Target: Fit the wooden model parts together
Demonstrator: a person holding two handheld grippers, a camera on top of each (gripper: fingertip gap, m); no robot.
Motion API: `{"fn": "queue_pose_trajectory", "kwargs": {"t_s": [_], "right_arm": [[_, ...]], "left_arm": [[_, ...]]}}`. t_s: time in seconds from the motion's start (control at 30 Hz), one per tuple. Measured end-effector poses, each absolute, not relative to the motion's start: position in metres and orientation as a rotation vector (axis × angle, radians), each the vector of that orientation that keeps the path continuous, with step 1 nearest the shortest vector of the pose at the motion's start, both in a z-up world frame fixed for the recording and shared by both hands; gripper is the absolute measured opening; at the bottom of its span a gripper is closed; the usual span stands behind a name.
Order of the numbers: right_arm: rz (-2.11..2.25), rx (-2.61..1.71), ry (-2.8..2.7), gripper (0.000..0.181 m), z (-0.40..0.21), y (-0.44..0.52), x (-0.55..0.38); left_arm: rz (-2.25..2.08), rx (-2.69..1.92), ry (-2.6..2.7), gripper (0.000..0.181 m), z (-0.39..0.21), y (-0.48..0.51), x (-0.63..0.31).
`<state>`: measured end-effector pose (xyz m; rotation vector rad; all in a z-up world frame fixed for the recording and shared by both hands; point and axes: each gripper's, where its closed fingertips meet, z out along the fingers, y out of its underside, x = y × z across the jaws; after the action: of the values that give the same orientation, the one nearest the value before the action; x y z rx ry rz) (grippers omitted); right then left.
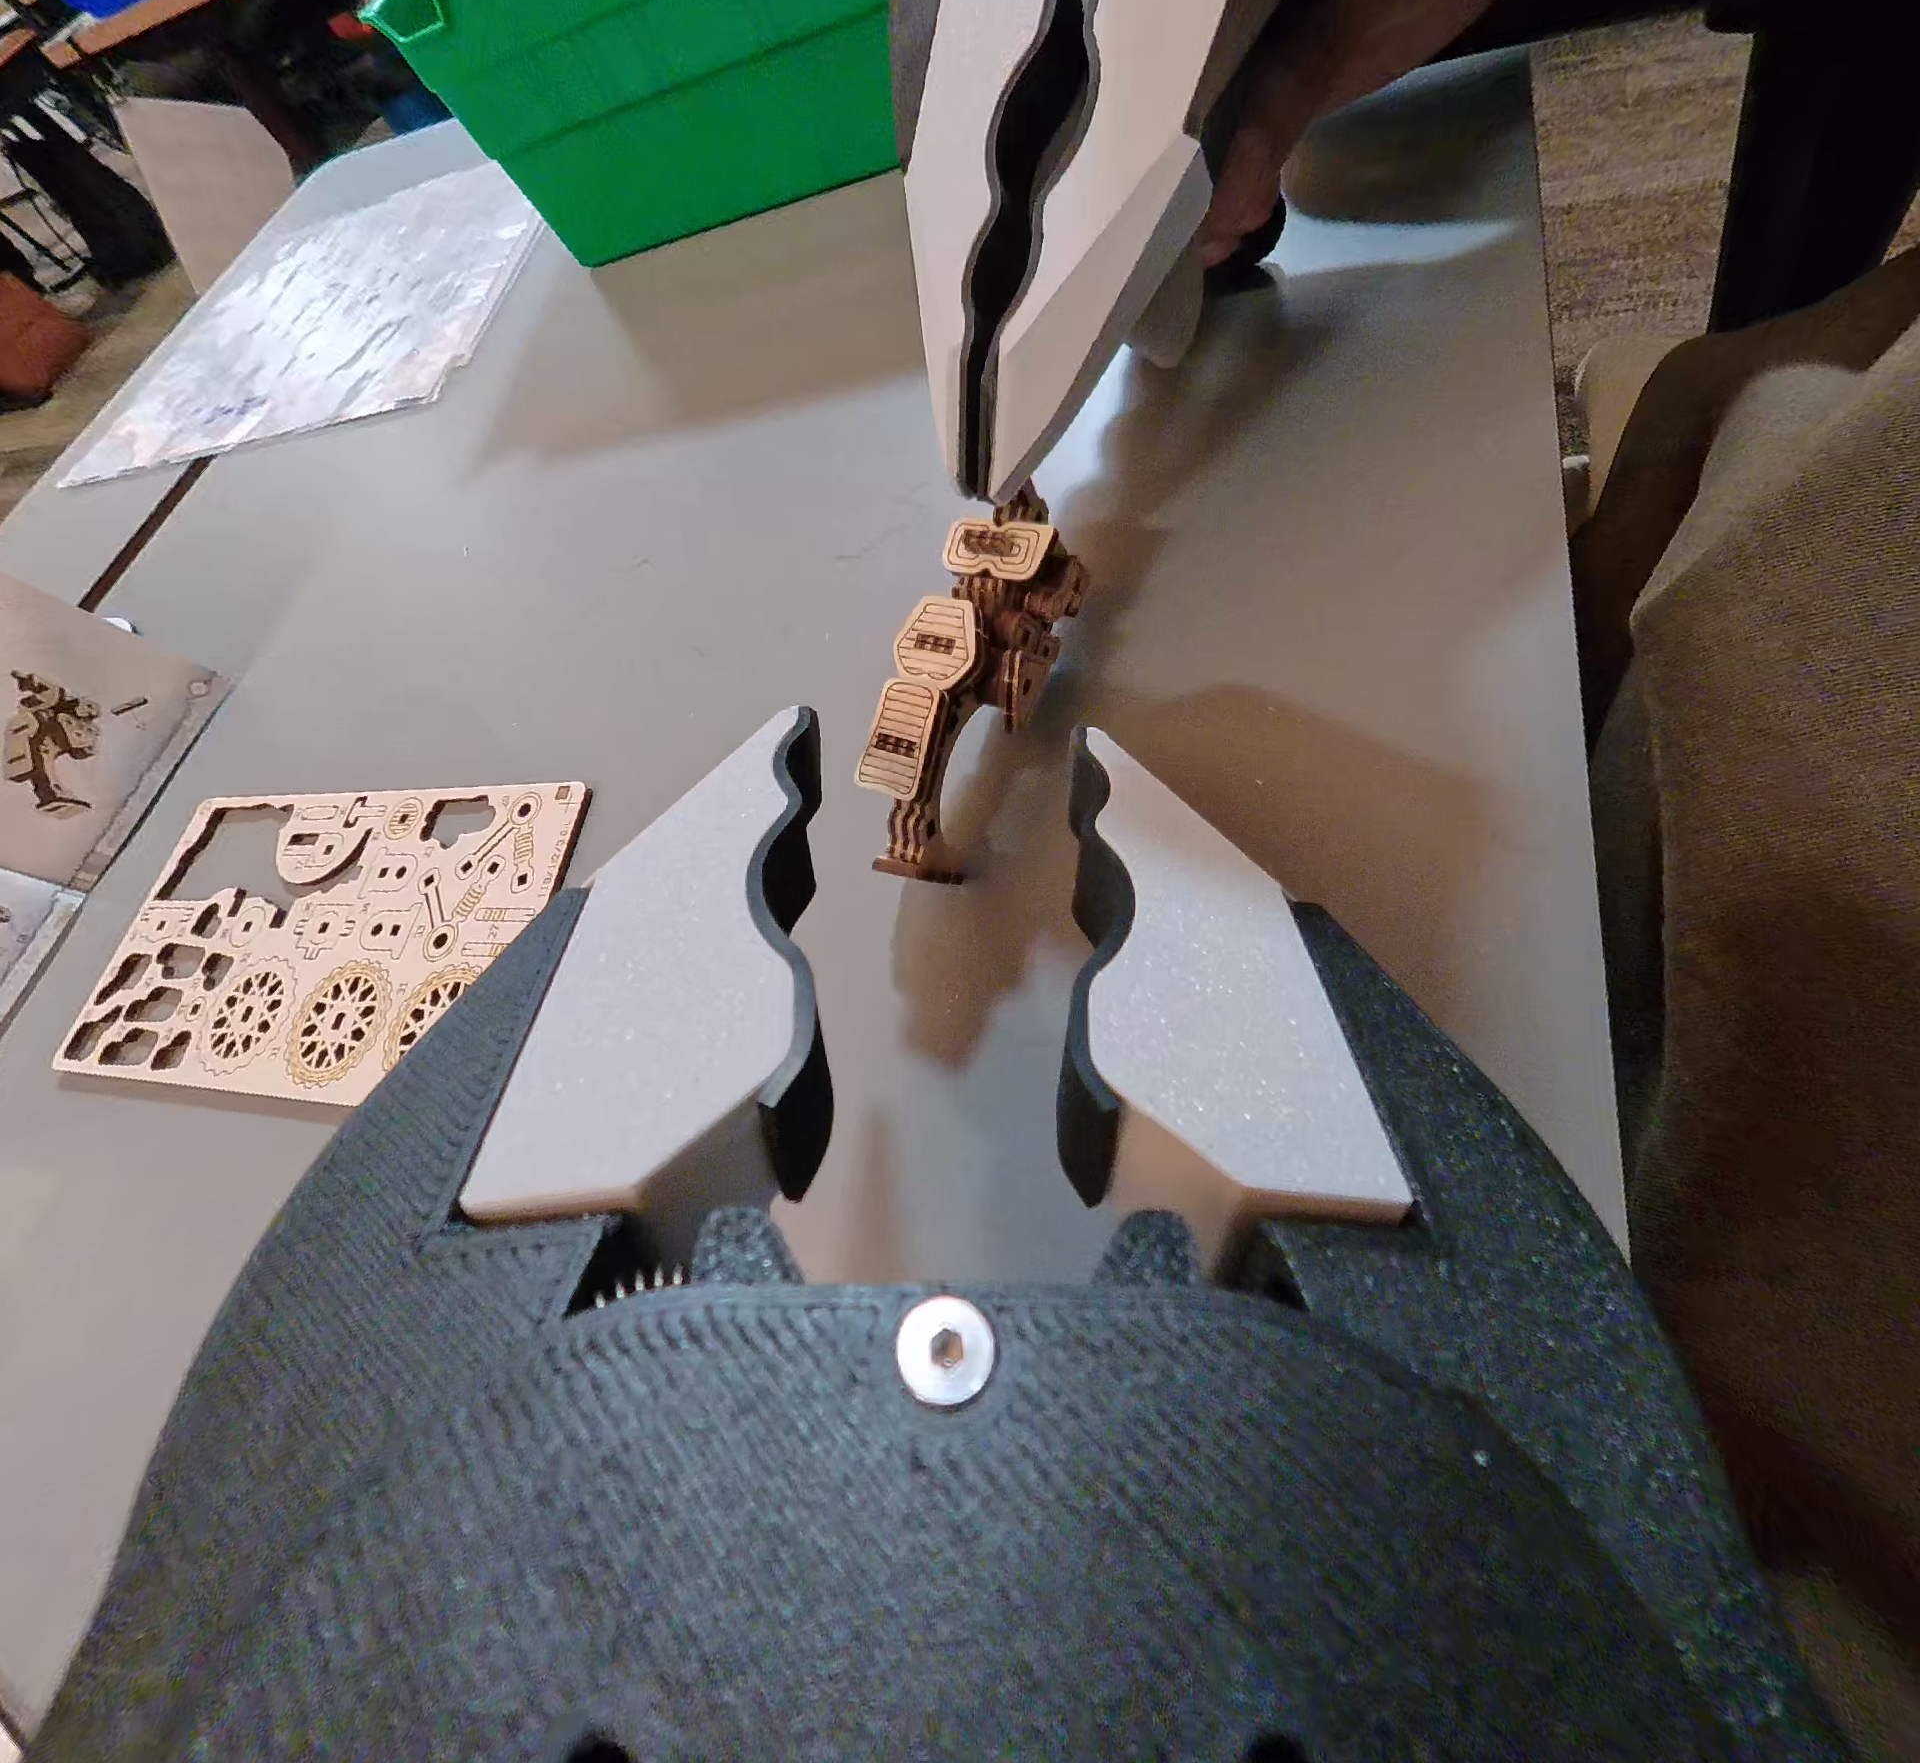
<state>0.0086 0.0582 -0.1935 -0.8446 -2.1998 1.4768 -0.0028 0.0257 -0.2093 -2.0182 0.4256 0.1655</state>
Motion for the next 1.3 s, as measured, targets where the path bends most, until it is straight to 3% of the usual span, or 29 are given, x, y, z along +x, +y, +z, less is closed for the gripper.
{"fn": "queue_pose_trajectory", "kwargs": {"t_s": [0.03,1.3], "right_arm": [[1.473,-0.845,-2.202,0.0,-0.194,0.058,0.009],[1.411,-0.874,-2.227,0.001,-0.202,0.06,0.007]], "left_arm": [[0.166,-2.018,0.426,0.046,-0.209,0.026,-0.003],[0.042,-1.981,0.16,0.046,-0.193,0.026,-0.029]]}}
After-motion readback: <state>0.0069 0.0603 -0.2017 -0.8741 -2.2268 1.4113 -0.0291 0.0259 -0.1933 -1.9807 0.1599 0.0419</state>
